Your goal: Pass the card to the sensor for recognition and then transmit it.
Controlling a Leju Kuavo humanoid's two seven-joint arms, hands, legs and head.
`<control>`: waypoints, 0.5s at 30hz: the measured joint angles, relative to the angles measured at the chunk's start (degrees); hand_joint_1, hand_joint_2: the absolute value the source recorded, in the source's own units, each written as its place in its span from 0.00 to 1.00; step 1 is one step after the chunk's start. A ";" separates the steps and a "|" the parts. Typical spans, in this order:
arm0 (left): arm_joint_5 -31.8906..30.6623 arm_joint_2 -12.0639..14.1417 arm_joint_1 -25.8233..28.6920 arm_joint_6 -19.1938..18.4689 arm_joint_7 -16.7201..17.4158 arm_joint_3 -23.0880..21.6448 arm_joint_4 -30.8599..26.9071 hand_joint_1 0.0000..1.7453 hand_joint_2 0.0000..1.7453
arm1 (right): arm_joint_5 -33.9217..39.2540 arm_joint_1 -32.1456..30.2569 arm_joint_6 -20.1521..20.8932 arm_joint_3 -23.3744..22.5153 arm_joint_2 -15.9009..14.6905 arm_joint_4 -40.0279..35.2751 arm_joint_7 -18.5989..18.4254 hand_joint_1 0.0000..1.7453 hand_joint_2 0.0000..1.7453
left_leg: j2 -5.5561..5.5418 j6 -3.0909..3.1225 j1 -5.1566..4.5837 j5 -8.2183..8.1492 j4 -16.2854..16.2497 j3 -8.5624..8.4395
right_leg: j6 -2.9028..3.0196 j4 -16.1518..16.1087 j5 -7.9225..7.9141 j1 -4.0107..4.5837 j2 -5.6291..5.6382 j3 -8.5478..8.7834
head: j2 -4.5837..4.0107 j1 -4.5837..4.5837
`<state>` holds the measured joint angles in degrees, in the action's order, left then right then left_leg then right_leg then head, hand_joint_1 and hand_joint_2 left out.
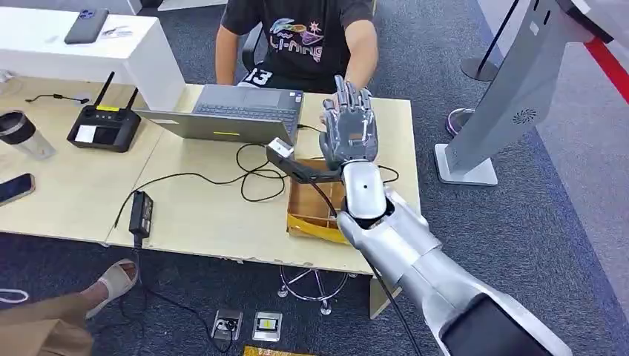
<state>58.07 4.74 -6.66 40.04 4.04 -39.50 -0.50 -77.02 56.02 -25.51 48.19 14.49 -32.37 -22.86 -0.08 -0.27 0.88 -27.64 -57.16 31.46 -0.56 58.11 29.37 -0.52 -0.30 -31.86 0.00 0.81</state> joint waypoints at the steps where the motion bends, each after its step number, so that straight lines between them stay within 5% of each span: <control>1: -0.09 0.00 0.00 -0.02 0.24 0.00 0.00 0.00 1.00 | -0.06 0.00 -0.81 0.00 0.00 0.17 0.20 0.00 1.00 | 0.00 0.00 0.00 0.00 0.00 0.00 | 0.00 0.00 0.00 0.00 0.00 0.00 | 0.00 0.00; 9: 0.96 0.24 0.43 -0.02 -1.44 0.04 0.00 0.00 1.00 | 5.24 -1.01 -7.56 -1.68 -0.70 -1.92 4.46 0.00 1.00 | 0.03 0.00 0.00 0.00 0.00 -0.03 | 0.00 -0.01 0.00 -0.01 0.03 0.00 | 0.00 0.02; 15: 1.14 0.24 0.69 -0.02 -3.87 0.04 0.00 0.00 1.00 | 6.32 -7.98 -0.47 -4.33 -5.45 -15.60 4.70 0.00 1.00 | 0.03 0.00 -0.01 -0.01 -0.02 -0.07 | 0.00 -0.03 0.00 -0.02 0.01 0.01 | 0.00 -0.02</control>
<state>59.21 4.98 -5.98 40.02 0.17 -39.45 -0.50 -70.71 48.05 -25.98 43.86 9.04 -47.97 -18.16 -0.05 -0.27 0.87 -27.65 -57.18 31.39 -0.57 58.08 29.36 -0.54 -0.29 -31.85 0.00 0.79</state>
